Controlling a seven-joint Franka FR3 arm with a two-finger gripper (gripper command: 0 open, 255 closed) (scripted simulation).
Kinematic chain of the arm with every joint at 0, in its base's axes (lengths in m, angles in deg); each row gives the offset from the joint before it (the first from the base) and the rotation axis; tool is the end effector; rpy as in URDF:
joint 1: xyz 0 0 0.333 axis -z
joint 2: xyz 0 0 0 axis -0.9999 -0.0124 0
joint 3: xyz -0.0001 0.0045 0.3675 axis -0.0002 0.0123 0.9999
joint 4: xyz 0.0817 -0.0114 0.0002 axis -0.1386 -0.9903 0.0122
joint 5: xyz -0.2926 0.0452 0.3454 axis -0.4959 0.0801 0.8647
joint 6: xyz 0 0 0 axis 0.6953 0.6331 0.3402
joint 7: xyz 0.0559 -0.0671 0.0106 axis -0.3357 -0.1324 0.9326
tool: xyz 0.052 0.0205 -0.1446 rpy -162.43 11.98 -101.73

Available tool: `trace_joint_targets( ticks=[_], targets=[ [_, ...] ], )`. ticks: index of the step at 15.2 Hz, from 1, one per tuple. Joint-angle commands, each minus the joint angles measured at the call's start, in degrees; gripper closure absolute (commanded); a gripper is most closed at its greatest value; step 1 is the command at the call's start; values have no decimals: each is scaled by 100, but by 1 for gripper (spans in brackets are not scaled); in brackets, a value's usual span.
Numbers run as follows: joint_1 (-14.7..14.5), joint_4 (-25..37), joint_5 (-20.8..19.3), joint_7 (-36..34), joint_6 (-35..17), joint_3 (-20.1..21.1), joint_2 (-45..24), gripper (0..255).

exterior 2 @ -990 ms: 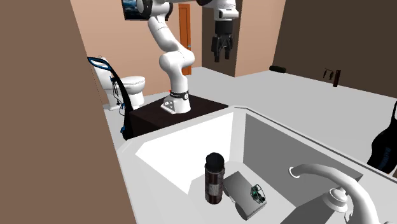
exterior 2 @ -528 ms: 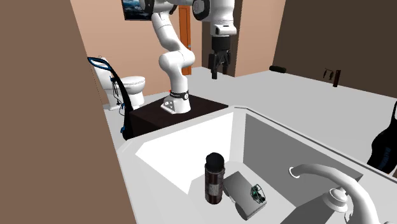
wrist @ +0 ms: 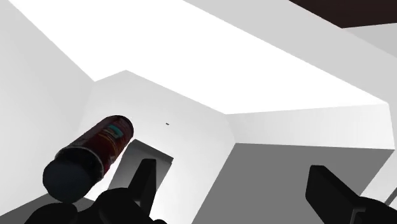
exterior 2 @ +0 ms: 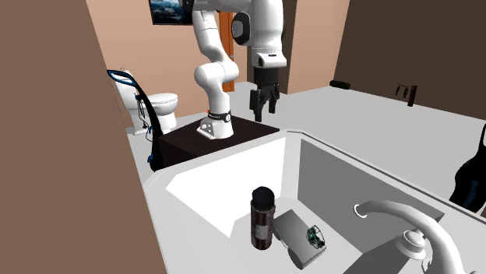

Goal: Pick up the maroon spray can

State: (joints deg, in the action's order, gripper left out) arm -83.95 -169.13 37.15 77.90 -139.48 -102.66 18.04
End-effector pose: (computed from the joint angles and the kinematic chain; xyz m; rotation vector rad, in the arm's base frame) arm 0.4313 -0.2255 0.3919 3.1385 0.0332 0.0691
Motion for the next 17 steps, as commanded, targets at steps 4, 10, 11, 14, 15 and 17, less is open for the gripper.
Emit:
trace_joint_targets(
  ticks=[4, 10, 11, 14, 15, 17],
  targets=[
    [-16, 504, 418, 825, -581, -481, -1085, 0],
    [149, 1351, 1377, 1991, -999, -771, -2508, 0],
    [217, 1521, 1555, 2183, -1033, -771, -2751, 0],
    [496, 2081, 2049, 2704, -1078, -693, -3466, 0],
    [602, 2283, 2195, 2855, -1077, -652, -3700, 0],
    [832, 2713, 2450, 3120, -1053, -552, -4160, 0]
  ],
)
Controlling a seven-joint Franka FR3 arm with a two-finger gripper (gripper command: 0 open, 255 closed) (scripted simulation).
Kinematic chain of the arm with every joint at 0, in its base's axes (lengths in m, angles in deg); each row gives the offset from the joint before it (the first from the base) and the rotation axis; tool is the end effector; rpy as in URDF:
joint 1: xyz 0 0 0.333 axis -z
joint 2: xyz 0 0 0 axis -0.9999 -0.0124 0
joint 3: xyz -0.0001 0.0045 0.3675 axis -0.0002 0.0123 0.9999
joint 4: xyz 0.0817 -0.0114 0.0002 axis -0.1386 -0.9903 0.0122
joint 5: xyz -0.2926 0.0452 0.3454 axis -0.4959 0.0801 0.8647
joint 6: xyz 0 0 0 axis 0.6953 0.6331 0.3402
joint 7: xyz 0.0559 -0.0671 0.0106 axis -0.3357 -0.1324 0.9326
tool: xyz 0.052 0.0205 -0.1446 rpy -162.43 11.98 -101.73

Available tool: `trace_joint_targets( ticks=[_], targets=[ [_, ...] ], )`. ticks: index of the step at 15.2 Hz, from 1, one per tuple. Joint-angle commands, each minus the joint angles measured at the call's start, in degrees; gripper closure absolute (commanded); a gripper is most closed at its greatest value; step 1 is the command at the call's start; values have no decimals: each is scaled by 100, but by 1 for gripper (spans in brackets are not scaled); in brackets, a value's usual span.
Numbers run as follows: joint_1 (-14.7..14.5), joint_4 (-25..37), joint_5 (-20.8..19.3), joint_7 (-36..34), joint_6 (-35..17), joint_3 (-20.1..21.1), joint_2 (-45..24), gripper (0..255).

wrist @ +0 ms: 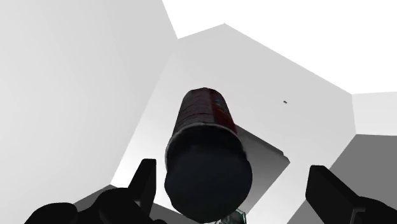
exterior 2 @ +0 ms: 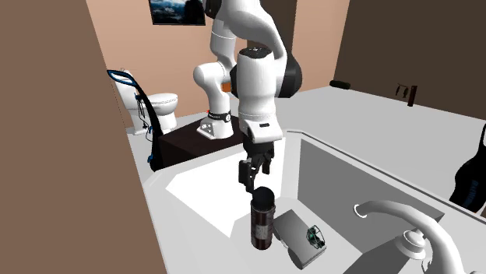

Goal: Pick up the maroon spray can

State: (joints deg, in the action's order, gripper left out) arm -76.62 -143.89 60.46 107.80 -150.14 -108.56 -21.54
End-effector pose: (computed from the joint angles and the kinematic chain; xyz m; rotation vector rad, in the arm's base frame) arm 0.5311 -0.4175 0.2610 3.1362 0.1016 0.1025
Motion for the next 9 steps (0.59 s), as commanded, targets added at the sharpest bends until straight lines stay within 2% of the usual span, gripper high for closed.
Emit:
trace_joint_targets(
  ticks=[1, 9],
  targets=[
    [139, 251, 147, 161, 17, 61, -265, 0],
    [264, 188, 425, 357, -403, 234, -658, 0]
  ],
)
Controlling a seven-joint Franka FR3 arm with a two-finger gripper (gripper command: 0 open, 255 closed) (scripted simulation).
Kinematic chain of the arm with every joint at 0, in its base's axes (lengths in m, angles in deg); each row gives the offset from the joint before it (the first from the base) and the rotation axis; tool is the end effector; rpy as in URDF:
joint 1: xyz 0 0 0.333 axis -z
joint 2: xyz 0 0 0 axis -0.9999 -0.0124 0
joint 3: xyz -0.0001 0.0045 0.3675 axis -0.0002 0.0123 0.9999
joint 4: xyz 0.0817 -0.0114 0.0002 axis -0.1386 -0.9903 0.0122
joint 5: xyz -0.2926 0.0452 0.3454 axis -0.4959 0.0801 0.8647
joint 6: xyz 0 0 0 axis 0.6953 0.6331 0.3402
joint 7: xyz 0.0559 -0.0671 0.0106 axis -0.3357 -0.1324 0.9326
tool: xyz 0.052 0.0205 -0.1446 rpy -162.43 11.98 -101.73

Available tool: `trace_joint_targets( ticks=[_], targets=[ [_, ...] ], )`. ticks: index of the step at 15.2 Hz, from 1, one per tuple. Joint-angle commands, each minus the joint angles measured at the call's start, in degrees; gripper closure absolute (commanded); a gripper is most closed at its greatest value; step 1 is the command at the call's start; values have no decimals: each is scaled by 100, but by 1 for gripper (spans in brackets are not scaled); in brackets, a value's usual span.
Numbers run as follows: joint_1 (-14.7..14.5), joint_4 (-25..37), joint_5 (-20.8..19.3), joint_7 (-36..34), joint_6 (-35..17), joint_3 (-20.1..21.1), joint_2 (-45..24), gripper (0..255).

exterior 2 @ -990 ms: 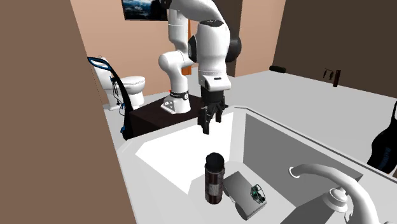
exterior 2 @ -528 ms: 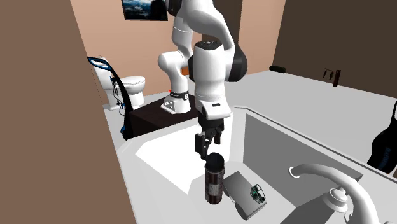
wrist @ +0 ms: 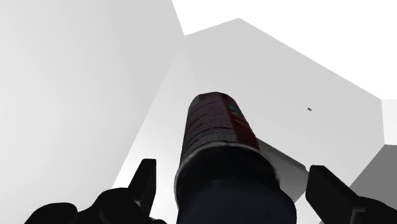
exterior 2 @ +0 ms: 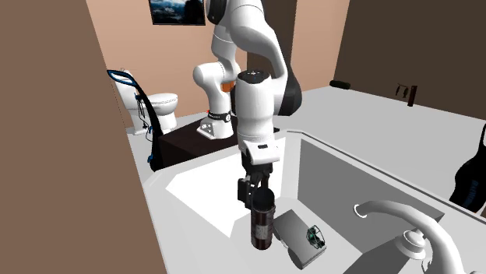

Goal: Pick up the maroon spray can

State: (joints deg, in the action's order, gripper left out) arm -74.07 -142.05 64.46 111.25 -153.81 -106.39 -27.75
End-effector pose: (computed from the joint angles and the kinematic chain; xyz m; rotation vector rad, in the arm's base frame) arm 0.5373 -0.4306 0.2104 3.1375 0.1084 0.1046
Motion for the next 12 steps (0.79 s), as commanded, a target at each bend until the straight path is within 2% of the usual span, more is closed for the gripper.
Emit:
trace_joint_targets(
  ticks=[1, 2, 12],
  targets=[
    [9, 5, 25, 12, -35, 18, -38, 0],
    [10, 8, 23, 12, -29, 16, -35, 255],
    [-9, 8, -12, -14, 19, -7, 16, 255]
  ],
)
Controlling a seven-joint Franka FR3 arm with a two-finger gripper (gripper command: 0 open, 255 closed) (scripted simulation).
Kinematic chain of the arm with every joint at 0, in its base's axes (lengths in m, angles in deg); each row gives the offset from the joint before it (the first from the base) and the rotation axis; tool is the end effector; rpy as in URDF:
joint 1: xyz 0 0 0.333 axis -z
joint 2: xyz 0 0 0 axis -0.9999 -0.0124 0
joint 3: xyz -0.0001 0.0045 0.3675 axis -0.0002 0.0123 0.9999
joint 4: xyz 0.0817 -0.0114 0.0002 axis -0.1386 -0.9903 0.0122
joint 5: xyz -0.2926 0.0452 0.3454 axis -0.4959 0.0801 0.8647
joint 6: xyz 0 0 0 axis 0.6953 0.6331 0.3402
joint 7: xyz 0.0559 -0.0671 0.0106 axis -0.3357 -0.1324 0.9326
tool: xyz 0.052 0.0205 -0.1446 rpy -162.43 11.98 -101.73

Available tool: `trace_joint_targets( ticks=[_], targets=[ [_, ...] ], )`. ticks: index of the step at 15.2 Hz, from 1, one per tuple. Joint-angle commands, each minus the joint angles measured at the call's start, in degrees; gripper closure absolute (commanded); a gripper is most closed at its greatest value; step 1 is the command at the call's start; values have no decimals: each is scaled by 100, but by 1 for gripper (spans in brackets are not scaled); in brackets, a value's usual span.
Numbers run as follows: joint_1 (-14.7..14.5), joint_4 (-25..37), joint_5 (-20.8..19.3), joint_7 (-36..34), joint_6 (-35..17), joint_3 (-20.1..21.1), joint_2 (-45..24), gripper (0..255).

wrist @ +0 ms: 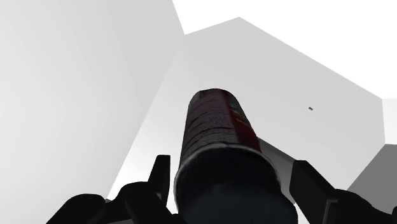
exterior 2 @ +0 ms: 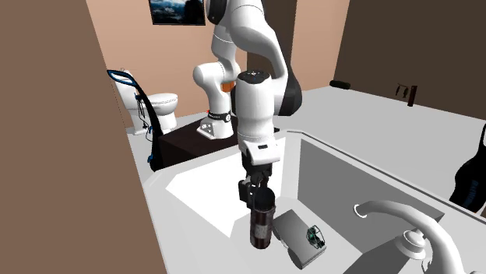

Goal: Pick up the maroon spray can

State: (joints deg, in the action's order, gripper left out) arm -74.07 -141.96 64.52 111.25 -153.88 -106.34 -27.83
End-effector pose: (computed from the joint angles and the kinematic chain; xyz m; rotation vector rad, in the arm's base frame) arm 0.5382 -0.4305 0.2102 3.1367 0.1088 0.1065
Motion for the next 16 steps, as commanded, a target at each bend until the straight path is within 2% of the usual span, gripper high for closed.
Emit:
trace_joint_targets(
  ticks=[1, 16],
  targets=[
    [-27, 5, -55, -40, 80, -36, 79, 255],
    [-213, 195, -521, -369, 837, -294, 718, 255]
  ],
)
